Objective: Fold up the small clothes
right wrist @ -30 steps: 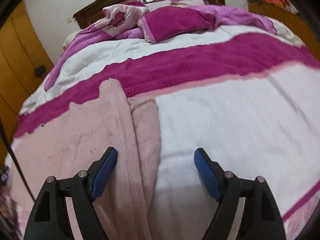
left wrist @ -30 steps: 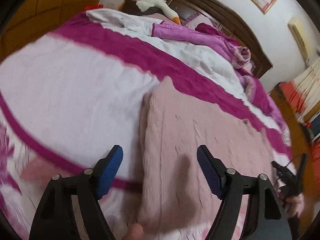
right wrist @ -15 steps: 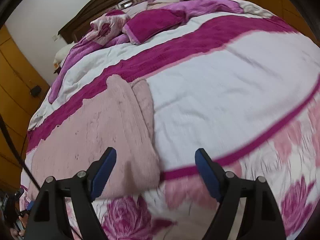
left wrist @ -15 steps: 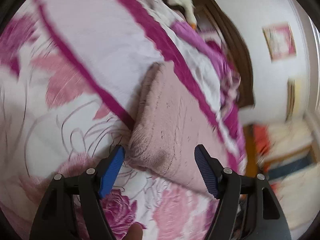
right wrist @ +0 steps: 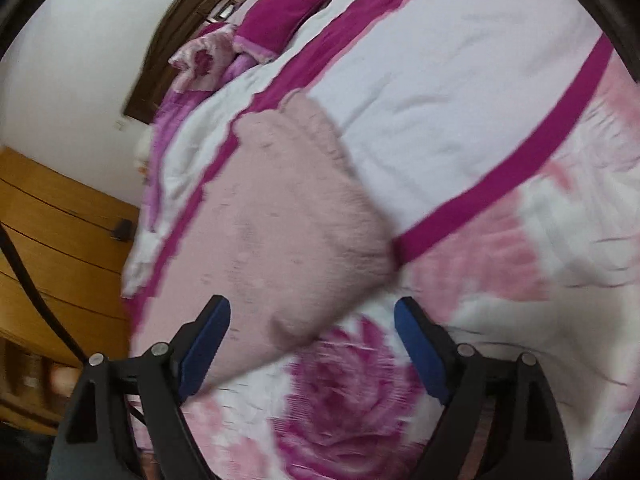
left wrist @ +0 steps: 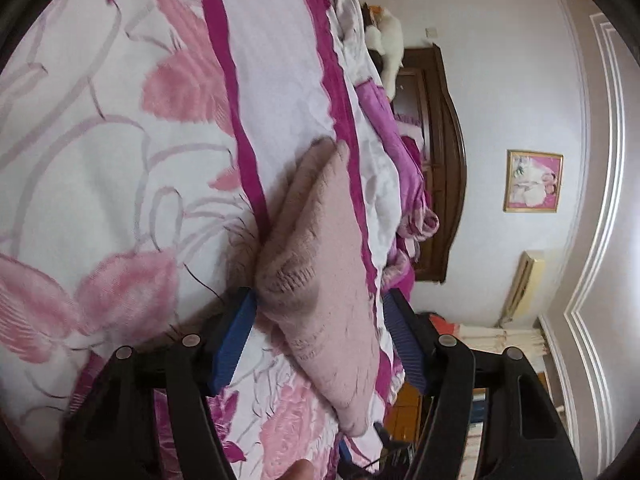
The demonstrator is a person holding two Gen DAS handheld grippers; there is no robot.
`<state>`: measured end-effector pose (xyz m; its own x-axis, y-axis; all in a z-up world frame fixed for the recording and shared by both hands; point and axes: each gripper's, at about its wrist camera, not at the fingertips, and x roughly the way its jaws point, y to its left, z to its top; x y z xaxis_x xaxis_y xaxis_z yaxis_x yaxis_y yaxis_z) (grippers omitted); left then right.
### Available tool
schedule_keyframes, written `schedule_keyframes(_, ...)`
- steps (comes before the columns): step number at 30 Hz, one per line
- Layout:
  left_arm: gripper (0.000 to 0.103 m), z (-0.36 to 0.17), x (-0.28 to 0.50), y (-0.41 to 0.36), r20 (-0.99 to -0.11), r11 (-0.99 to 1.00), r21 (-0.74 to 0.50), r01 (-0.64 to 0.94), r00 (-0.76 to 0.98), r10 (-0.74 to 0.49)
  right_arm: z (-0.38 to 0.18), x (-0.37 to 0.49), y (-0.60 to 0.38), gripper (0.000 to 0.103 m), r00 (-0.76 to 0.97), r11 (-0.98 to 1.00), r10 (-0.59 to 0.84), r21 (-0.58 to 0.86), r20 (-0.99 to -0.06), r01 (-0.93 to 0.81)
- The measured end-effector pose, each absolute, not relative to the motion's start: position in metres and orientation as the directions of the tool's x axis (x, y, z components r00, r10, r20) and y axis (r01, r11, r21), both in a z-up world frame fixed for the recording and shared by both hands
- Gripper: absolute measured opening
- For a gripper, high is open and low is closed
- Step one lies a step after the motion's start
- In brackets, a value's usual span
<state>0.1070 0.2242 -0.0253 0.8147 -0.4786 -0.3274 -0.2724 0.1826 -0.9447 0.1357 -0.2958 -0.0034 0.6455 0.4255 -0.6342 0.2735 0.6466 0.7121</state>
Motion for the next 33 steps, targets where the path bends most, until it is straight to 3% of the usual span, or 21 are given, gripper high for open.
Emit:
schedule_keyframes(6,0.044,-0.032,0.127,0.229,-0.337,0.164,-0.941,-0.295,0.794,-0.507,-0.022,0.155,-0.303,0.085,0.686,0.506,0.516,0.829,-0.512,0.237)
schedule_keyframes(7,0.043,-0.034,0.131,0.231,-0.332,0.155,-0.943,-0.295,0.797,-0.505,-0.024,0.159,-0.303,0.077,0.689,0.497,0.522,0.836,-0.503,0.234)
schedule_keyframes(8,0.038,-0.035,0.137,0.232,-0.335,0.162,-0.942,-0.293,0.798,-0.502,-0.028,0.165,-0.302,0.054,0.689,0.497,0.519,0.834,-0.505,0.237)
schedule_keyframes(9,0.033,-0.035,0.141,0.232,-0.349,0.185,-0.937,-0.296,0.791,-0.502,-0.032,0.172,-0.302,0.039,0.679,0.509,0.517,0.825,-0.521,0.246)
schedule_keyframes(10,0.021,-0.034,0.148,0.23,-0.388,0.238,-0.921,-0.307,0.766,-0.512,-0.04,0.177,-0.301,0.015,0.662,0.511,0.528,0.821,-0.533,0.253)
schedule_keyframes(11,0.005,-0.034,0.156,0.228,-0.431,0.294,-0.901,-0.319,0.736,-0.523,-0.048,0.181,-0.301,0.013,0.652,0.488,0.553,0.836,-0.519,0.252)
schedule_keyframes(13,0.0,-0.033,0.167,0.225,-0.503,0.387,-0.86,-0.333,0.683,-0.53,-0.054,0.183,-0.307,0.014,0.671,0.433,0.579,0.872,-0.463,0.228)
schedule_keyframes(18,0.0,-0.03,0.162,0.234,-0.506,0.359,-0.862,-0.359,0.669,-0.545,-0.039,0.185,-0.304,0.013,0.644,0.49,0.58,0.845,-0.5,0.215)
schedule_keyframes(23,0.0,-0.021,0.152,0.235,-0.526,0.359,-0.85,-0.385,0.656,-0.541,-0.013,0.179,-0.316,0.013,0.677,0.472,0.569,0.86,-0.467,0.196)
schedule_keyframes(28,0.0,-0.016,0.15,0.232,-0.529,0.365,-0.848,-0.384,0.649,-0.547,0.007,0.188,-0.311,0.013,0.646,0.557,0.547,0.808,-0.532,0.193)
schedule_keyframes(33,0.0,-0.003,0.156,0.229,-0.524,0.378,-0.851,-0.365,0.649,-0.552,0.013,0.188,-0.31,0.013,0.641,0.564,0.547,0.803,-0.538,0.193)
